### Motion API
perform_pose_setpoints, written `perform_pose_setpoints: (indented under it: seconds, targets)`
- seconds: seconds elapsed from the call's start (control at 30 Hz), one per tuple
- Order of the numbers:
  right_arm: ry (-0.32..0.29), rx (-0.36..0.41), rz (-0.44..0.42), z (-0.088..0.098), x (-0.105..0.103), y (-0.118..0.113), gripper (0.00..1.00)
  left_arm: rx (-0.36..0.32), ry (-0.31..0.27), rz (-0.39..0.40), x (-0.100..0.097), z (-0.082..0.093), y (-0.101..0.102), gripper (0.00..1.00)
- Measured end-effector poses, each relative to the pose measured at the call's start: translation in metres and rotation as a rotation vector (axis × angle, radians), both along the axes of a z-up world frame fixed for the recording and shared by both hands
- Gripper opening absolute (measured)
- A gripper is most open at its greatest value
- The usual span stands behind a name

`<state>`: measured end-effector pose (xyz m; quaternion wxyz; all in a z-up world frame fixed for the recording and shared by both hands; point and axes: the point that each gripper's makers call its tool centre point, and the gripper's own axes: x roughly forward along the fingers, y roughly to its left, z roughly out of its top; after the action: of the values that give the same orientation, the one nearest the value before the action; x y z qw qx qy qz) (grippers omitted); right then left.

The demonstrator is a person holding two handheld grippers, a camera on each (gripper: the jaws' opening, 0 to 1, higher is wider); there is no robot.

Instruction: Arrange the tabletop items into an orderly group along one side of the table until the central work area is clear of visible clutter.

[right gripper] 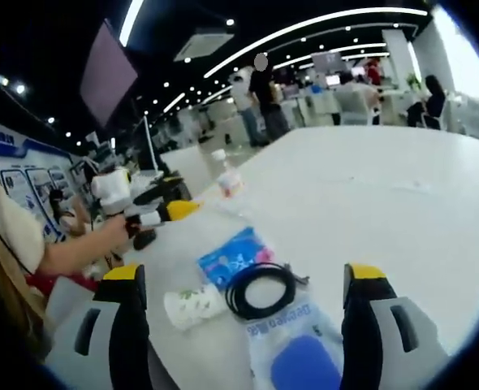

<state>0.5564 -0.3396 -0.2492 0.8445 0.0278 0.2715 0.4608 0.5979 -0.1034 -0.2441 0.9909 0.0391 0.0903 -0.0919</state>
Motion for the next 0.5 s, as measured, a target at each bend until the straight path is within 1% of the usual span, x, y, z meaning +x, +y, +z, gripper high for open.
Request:
perform_pose_setpoints:
  seconds: [0.07,0.13,0.17,0.23,0.3,0.43,0.5]
  targets:
    - [0.003,0.015,0.018,-0.003,-0.002,0.006,0.99,-0.003,0.005,-0.017,-0.006,0.004,-0.004,0.99]
    - [0.032,0.026,0.034,-0.007,-0.006,0.011,0.99,0.02,-0.001,-0.048,-0.012,0.009,-0.01,0.99]
    - [0.036,0.02,0.047,-0.01,-0.009,0.015,0.99,0.027,0.0,-0.056,-0.014,0.011,-0.012,0.99]
    - [0.038,0.008,0.068,-0.013,-0.013,0.021,0.99,0.017,-0.003,-0.073,-0.017,0.015,-0.016,0.99]
    - [0.035,0.004,0.084,-0.014,-0.016,0.026,0.99,-0.006,0.005,-0.09,-0.021,0.016,-0.019,0.99]
    - [0.028,0.003,0.12,-0.017,-0.025,0.041,0.99,0.013,0.022,-0.12,-0.029,0.014,-0.025,0.99]
    - [0.026,-0.006,0.142,-0.019,-0.03,0.047,0.99,0.005,0.026,-0.132,-0.032,0.013,-0.027,0.99]
